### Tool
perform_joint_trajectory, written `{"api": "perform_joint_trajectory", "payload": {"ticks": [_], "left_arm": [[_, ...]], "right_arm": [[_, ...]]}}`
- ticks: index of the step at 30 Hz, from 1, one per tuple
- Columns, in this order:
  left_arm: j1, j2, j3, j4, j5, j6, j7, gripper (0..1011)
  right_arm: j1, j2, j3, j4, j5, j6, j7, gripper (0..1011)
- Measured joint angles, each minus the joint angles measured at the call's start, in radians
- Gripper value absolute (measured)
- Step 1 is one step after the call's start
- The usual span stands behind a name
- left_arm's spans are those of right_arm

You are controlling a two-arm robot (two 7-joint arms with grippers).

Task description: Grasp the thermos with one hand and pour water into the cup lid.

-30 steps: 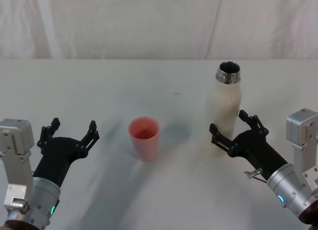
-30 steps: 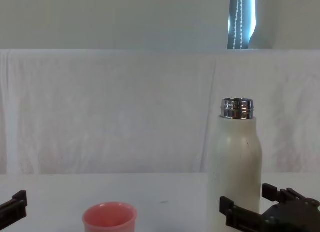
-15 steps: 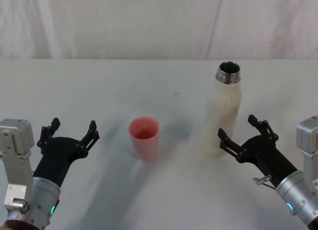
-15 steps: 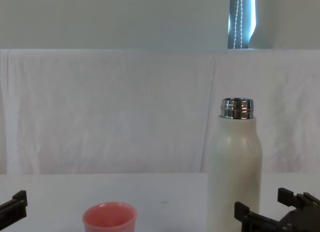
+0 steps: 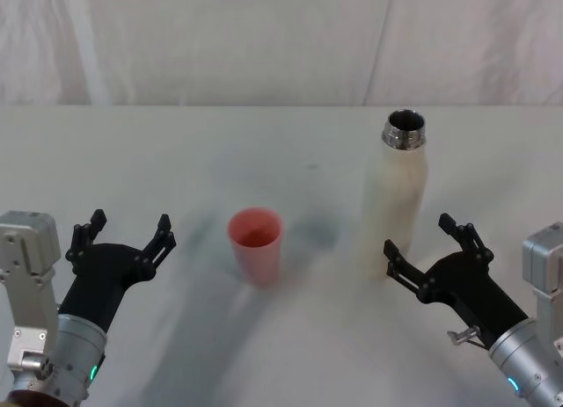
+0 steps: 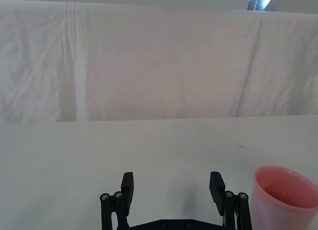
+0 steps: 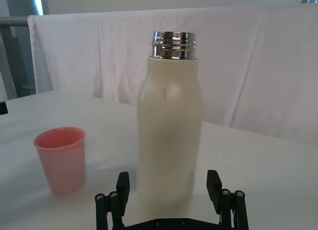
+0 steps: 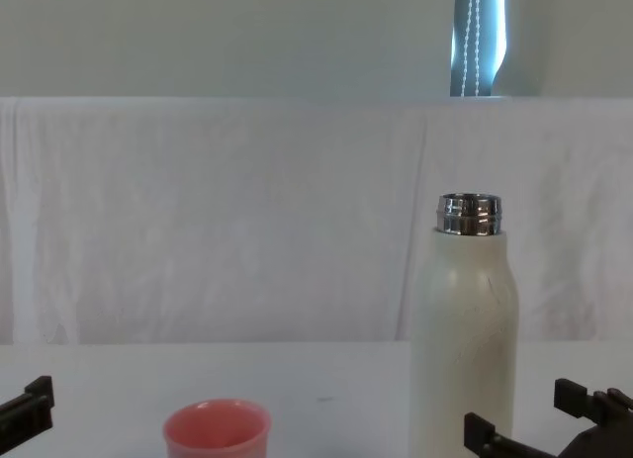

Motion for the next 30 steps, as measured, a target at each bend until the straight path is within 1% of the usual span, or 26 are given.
{"api": "perform_joint_trajectory", "payload": {"ticks": [7, 14, 23, 30], "left_arm": [[0.0, 0.0, 0.0, 0.0, 0.0, 0.0, 0.0, 1001], [0.0, 0.0, 0.0, 0.0, 0.0, 0.0, 0.0, 1001], [0.0, 0.0, 0.0, 0.0, 0.0, 0.0, 0.0, 1001], [0.0, 0.0, 0.0, 0.0, 0.0, 0.0, 0.0, 1001]], "right_arm": [[-0.024, -0.009, -0.006, -0.01, -0.018, -0.012, -0.005, 1000], [-0.042, -0.021, -0.005, -0.012, -0.023, -0.025, -0.01, 1000], [-0.043, -0.039, -0.006, 0.004, -0.019, -0.039, -0.006, 1000], [-0.042, -0.039, -0.006, 0.005, -0.018, -0.039, -0.004, 1000]]}}
